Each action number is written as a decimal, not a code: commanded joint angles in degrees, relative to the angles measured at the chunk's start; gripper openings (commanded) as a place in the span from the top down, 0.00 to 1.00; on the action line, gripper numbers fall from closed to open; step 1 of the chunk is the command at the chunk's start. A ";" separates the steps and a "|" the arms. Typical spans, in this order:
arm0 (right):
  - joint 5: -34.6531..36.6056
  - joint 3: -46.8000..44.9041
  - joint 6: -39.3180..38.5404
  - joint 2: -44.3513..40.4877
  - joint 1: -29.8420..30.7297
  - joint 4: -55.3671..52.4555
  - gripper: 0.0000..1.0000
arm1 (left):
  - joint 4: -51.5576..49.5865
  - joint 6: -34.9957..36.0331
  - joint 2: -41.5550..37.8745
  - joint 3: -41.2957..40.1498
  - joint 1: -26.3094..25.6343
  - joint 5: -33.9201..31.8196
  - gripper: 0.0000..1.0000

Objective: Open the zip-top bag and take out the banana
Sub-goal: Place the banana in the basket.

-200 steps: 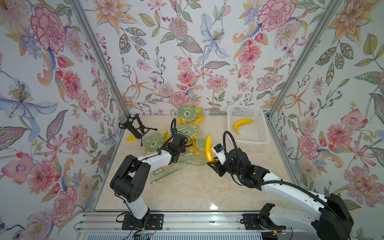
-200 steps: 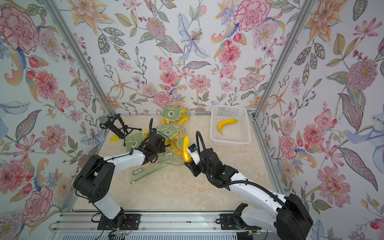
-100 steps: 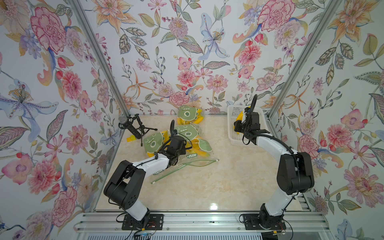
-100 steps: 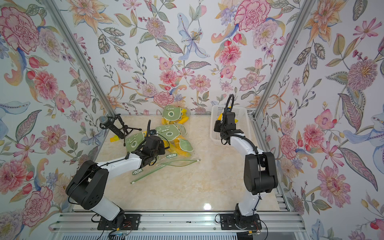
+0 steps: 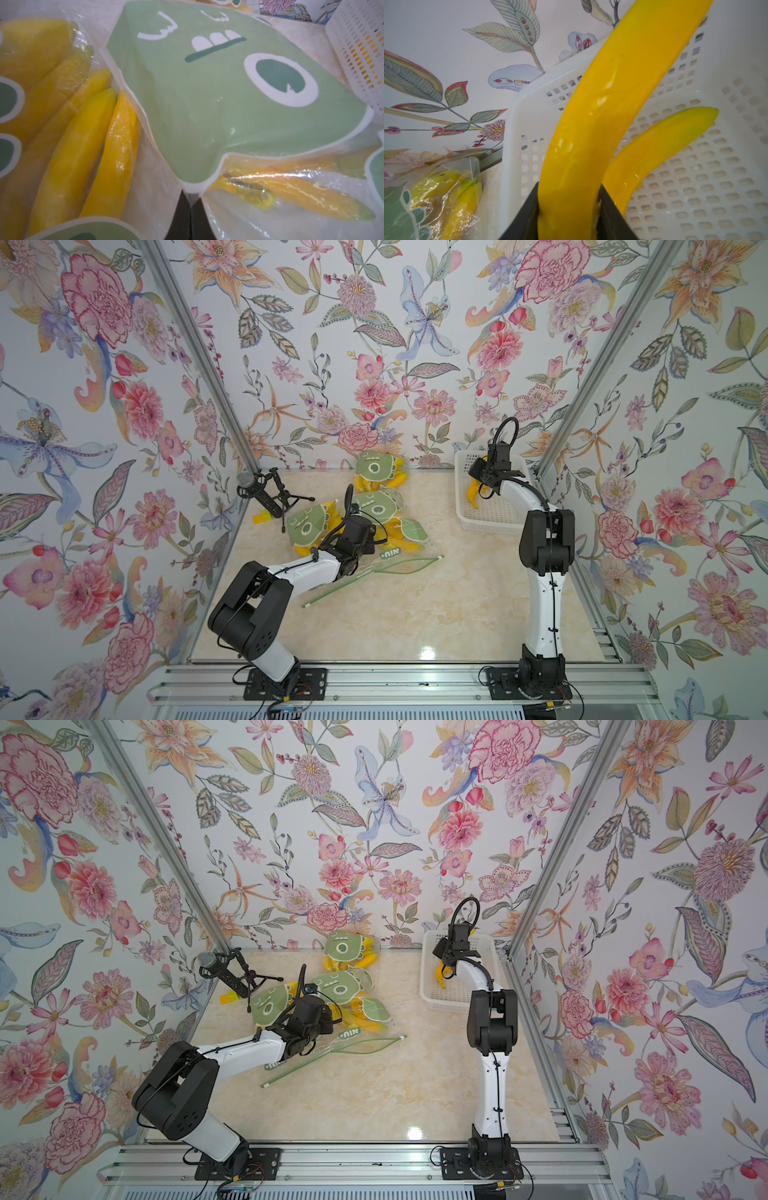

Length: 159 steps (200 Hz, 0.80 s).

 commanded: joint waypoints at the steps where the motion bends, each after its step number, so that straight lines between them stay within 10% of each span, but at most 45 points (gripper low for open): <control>1: -1.89 3.54 5.68 3.67 0.16 -3.94 0.60 | 0.51 -0.83 -2.33 -1.12 -0.86 -0.29 1.00; 91: -1.14 3.74 0.75 -0.06 0.69 -7.12 0.37 | 0.01 -1.14 -4.96 -0.96 -1.39 -0.88 1.00; 159: -2.63 -28.23 -14.84 -27.85 7.03 1.93 0.34 | -0.55 -1.19 -5.96 -0.87 -1.49 -0.69 1.00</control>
